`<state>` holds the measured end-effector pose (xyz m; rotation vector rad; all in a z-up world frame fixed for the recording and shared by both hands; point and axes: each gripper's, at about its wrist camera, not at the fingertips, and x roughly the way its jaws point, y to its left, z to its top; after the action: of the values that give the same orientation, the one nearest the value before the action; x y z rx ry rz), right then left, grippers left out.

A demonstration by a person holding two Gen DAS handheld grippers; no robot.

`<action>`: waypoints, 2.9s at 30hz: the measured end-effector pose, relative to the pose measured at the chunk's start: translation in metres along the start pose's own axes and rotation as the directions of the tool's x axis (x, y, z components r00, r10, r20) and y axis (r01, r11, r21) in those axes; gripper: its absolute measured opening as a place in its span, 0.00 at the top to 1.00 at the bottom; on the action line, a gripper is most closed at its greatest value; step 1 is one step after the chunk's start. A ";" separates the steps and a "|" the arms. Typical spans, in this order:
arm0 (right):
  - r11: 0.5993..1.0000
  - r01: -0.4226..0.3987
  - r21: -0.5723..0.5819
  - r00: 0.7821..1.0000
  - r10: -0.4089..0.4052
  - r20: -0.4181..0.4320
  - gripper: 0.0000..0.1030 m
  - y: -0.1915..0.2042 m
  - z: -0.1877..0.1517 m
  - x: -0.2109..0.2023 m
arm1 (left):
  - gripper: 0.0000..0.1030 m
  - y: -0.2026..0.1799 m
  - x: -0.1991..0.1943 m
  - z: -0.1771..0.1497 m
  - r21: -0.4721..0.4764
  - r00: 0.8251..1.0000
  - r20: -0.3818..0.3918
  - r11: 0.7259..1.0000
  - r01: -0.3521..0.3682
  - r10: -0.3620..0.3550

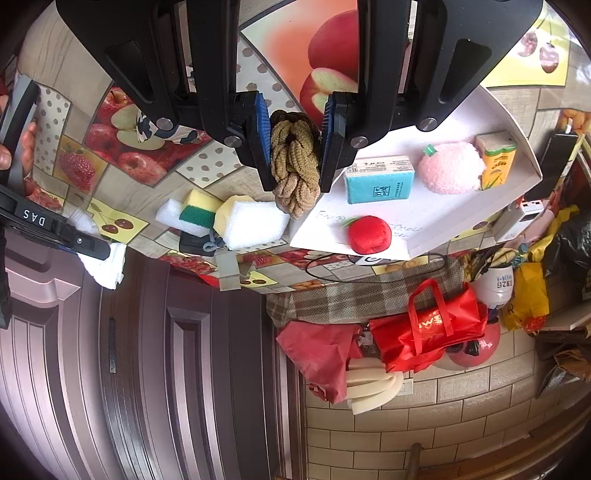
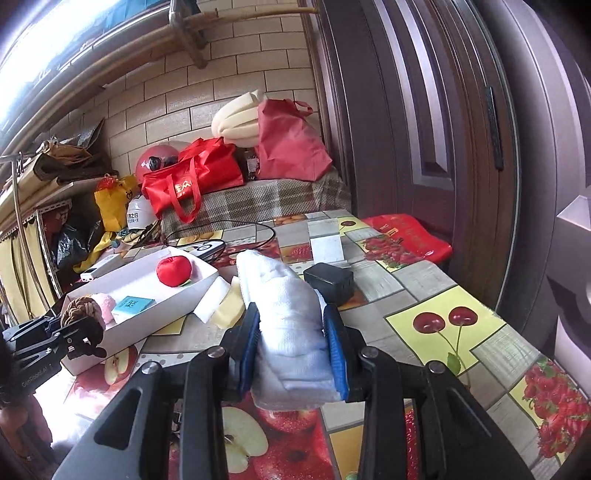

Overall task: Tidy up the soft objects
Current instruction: 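Carry rope bundle with left tool while right tool carries white sock into tray, release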

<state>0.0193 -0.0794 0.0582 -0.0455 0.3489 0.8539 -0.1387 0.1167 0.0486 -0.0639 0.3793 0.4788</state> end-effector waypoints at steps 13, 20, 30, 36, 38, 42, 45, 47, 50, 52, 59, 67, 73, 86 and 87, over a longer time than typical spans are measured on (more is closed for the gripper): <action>0.999 0.025 -0.034 0.992 -0.021 0.126 0.67 0.010 -0.005 -0.026 | 0.79 0.004 -0.013 -0.007 -0.031 0.973 0.025 0.973 -0.228 0.229; 0.998 0.022 -0.062 0.985 -0.011 0.172 0.67 0.023 -0.010 -0.042 | 0.79 0.009 -0.026 -0.012 -0.047 0.950 0.017 0.950 -0.310 0.311; 0.987 -0.039 -0.157 0.980 0.069 0.186 0.67 0.063 -0.018 -0.052 | 0.79 0.026 -0.036 -0.018 -0.074 0.933 0.003 0.930 -0.359 0.361; 0.975 -0.098 -0.199 0.979 0.131 0.158 0.67 0.088 -0.022 -0.049 | 0.79 0.049 -0.038 -0.019 -0.123 0.933 0.005 0.926 -0.356 0.359; 0.971 -0.120 -0.207 0.978 0.151 0.143 0.67 0.097 -0.022 -0.047 | 0.79 0.058 -0.037 -0.020 -0.140 0.934 0.005 0.925 -0.353 0.357; 0.964 -0.173 -0.202 0.976 0.195 0.094 0.66 0.114 -0.021 -0.035 | 0.79 0.069 -0.036 -0.020 -0.145 0.937 0.012 0.927 -0.345 0.350; 0.956 -0.210 -0.207 0.972 0.226 0.061 0.67 0.128 -0.022 -0.026 | 0.79 0.077 -0.034 -0.019 -0.149 0.943 0.017 0.933 -0.326 0.332; 0.949 -0.237 -0.208 0.968 0.250 0.036 0.66 0.138 -0.023 -0.021 | 0.79 0.084 -0.033 -0.019 -0.167 0.948 0.013 0.935 -0.311 0.318; 0.940 -0.280 -0.196 0.958 0.285 -0.001 0.67 0.151 -0.024 -0.011 | 0.79 0.093 -0.030 -0.017 -0.166 0.948 0.018 0.936 -0.309 0.317; 0.934 -0.301 -0.192 0.953 0.302 -0.026 0.67 0.160 -0.024 -0.005 | 0.79 0.099 -0.029 -0.017 -0.174 0.949 0.024 0.936 -0.307 0.316; 0.928 -0.334 -0.163 0.942 0.325 -0.083 0.67 0.174 -0.024 0.022 | 0.79 0.111 -0.029 -0.016 -0.186 0.951 0.045 0.938 -0.293 0.306; 0.945 -0.279 -0.168 0.959 0.265 -0.098 0.66 0.180 -0.018 0.056 | 0.79 0.129 -0.022 -0.014 -0.219 0.955 0.050 0.936 -0.277 0.294; 0.951 -0.239 -0.197 0.970 0.224 -0.098 0.65 0.191 -0.010 0.079 | 0.79 0.135 -0.009 -0.007 -0.204 0.959 0.064 0.944 -0.258 0.276; 0.964 -0.148 -0.219 0.987 0.130 -0.094 0.65 0.209 0.014 0.146 | 0.79 0.172 0.050 0.014 -0.223 0.978 0.011 0.954 -0.199 0.207; 0.962 -0.146 -0.229 0.987 0.127 -0.095 0.65 0.212 0.015 0.151 | 0.79 0.178 0.053 0.014 -0.245 0.985 -0.009 0.955 -0.169 0.172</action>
<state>-0.0428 0.1735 0.0451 -0.2795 0.3262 1.0294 -0.1722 0.2997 0.0467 -0.2696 0.3124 0.6960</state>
